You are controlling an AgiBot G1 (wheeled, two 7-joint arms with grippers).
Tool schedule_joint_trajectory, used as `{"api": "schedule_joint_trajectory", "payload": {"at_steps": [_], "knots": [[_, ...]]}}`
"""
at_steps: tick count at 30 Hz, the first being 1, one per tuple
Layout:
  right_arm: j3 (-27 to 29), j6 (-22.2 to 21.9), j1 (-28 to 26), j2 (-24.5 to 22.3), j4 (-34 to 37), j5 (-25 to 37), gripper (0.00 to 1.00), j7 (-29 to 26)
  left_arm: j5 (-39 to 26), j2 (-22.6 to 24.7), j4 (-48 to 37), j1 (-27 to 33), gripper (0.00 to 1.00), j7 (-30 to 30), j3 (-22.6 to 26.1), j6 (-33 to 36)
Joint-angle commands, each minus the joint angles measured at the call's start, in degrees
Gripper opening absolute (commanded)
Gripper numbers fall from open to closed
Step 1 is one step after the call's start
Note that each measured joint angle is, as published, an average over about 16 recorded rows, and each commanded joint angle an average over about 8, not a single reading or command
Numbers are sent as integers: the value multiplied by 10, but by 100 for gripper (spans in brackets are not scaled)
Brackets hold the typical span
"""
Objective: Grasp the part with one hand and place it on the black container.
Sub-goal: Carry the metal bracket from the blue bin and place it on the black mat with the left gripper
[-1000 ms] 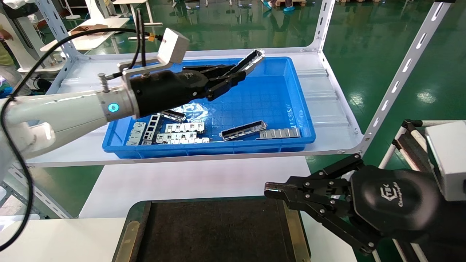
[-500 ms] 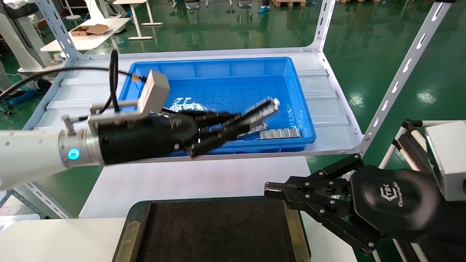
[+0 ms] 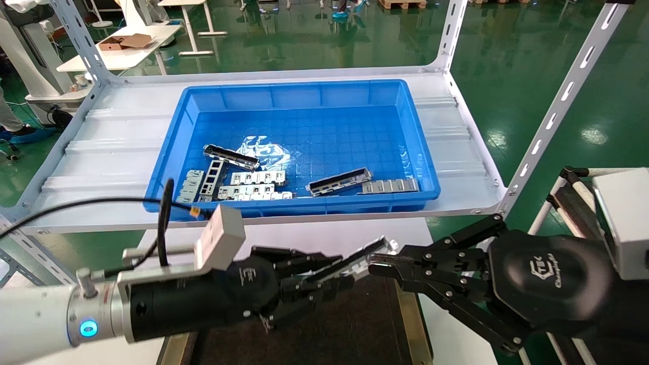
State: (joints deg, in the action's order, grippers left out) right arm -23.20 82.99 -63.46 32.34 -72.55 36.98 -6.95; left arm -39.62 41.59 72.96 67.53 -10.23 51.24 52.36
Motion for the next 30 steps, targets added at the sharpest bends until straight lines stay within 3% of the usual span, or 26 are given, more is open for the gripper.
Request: {"api": "schedule_joint_trajectory", "payload": {"at_steps": [1, 13, 21, 30], "knots": [[0, 0, 0, 0, 0, 0, 0, 0, -4, -12, 29, -20, 0, -8, 4, -28], [0, 0, 0, 0, 0, 0, 0, 0, -17, -1, 41, -145, 0, 9, 28, -171], [0, 0, 0, 0, 0, 0, 0, 0, -31, 60, 31, -194, 0, -18, 52, -341], [0, 0, 0, 0, 0, 0, 0, 0, -14, 131, 13, -202, 0, -70, 89, -512]]}}
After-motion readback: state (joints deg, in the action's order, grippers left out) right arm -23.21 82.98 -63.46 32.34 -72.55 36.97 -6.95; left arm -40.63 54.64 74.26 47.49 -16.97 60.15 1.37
